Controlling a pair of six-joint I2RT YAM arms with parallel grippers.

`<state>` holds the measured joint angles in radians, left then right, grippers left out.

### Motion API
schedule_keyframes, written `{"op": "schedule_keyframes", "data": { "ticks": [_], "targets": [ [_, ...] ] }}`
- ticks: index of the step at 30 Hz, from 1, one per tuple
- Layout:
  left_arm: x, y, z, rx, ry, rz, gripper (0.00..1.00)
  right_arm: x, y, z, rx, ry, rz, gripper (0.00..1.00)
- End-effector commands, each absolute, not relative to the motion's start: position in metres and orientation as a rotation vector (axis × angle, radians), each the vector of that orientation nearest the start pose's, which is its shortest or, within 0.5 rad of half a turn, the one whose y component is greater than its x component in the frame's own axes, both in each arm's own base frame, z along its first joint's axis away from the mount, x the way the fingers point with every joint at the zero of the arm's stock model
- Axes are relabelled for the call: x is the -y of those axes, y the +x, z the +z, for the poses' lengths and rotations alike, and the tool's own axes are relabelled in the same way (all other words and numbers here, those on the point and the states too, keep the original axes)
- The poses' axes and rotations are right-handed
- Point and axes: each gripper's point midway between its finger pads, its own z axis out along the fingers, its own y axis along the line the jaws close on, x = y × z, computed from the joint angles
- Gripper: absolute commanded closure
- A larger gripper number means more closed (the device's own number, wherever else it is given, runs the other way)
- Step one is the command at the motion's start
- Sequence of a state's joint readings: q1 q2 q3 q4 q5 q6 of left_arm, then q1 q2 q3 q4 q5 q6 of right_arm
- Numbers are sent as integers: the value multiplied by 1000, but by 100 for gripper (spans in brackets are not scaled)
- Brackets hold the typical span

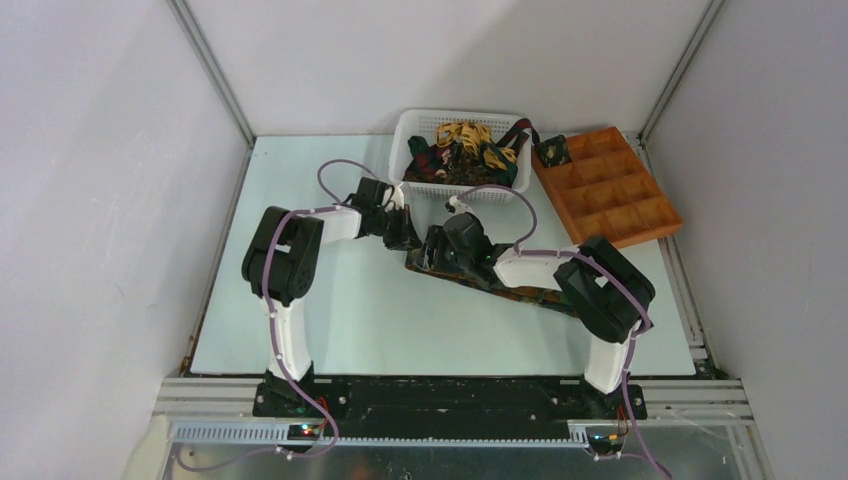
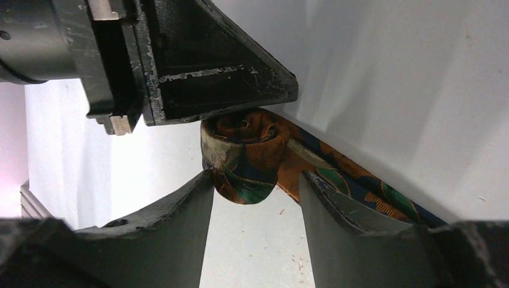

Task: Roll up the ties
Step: Roll the tie at the center of the board.

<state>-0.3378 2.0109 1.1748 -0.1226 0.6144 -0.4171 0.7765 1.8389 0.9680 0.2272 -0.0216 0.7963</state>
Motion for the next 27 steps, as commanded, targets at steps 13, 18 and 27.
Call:
{"op": "schedule_keyframes", "data": {
  "ticks": [13, 18, 27],
  "targets": [
    [254, 375, 23, -2572, 192, -1079, 100, -374, 338, 73, -2222, -53, 902, 34],
    [254, 375, 24, -2569, 195, -1081, 100, -375, 341, 77, -2204, -45, 911, 36],
    [255, 375, 25, -2567, 197, -1083, 100, -374, 341, 73, -2219, -35, 925, 53]
  ]
}}
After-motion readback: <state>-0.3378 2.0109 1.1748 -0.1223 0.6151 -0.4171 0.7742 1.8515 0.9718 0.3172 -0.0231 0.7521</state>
